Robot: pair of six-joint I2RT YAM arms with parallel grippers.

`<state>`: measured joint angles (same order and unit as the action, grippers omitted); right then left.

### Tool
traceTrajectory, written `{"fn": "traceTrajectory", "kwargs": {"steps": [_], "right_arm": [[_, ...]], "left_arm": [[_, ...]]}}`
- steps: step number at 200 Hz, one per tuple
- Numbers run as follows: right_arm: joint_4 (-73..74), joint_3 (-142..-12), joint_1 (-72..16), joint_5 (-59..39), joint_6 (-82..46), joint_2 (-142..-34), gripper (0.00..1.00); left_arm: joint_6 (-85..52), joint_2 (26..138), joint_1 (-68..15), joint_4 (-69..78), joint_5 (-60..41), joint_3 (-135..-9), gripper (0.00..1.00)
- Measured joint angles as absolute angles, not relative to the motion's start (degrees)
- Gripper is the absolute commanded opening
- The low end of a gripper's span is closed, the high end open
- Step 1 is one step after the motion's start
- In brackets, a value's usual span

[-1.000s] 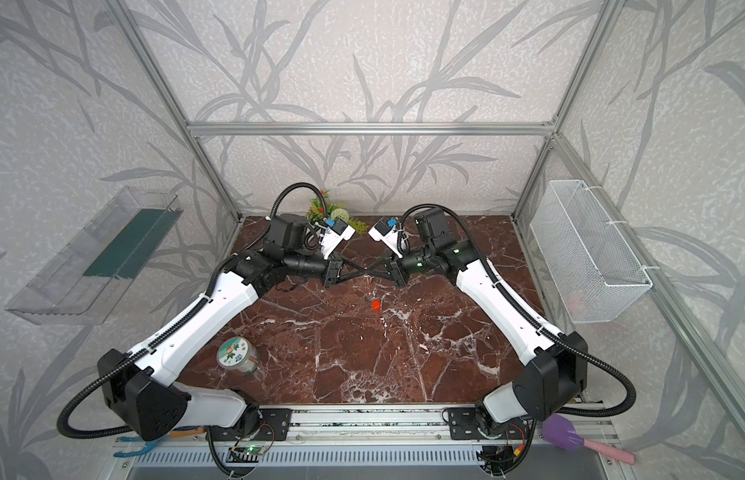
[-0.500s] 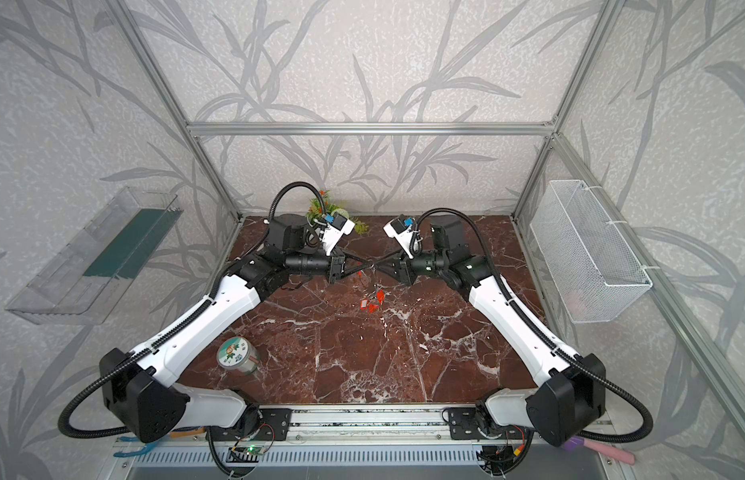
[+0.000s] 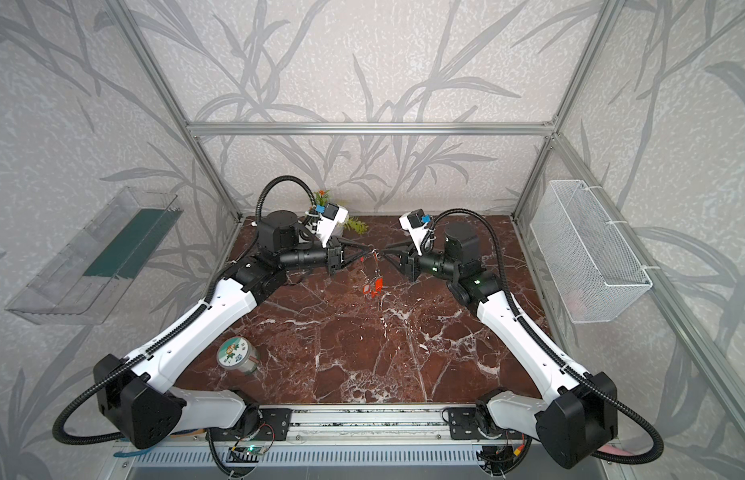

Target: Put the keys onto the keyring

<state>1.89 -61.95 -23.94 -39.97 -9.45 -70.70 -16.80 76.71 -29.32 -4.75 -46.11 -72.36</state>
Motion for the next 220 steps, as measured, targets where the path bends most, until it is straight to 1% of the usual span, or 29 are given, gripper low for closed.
{"fn": "traceTrajectory", "kwargs": {"steps": [44,107,143,220], "right_arm": [[5.1,-62.0,-25.2,-40.0,-10.1,-70.8,0.34],[11.9,-60.7,-25.5,-40.6,-16.3,-71.5,0.33],[17.7,-59.2,-24.1,-42.3,-22.6,-72.7,0.33],[31.0,-57.5,-21.6,-47.0,-35.0,-74.9,0.37]], "left_arm": [[-18.7,76.2,-29.5,-1.7,-46.1,-71.9,0.00],[-22.3,75.9,-29.6,3.7,-44.8,-70.3,0.00],[-23.0,75.6,-29.6,5.2,-44.7,-70.3,0.00],[-23.1,74.8,-29.6,5.2,-44.7,-69.9,0.00]]}}
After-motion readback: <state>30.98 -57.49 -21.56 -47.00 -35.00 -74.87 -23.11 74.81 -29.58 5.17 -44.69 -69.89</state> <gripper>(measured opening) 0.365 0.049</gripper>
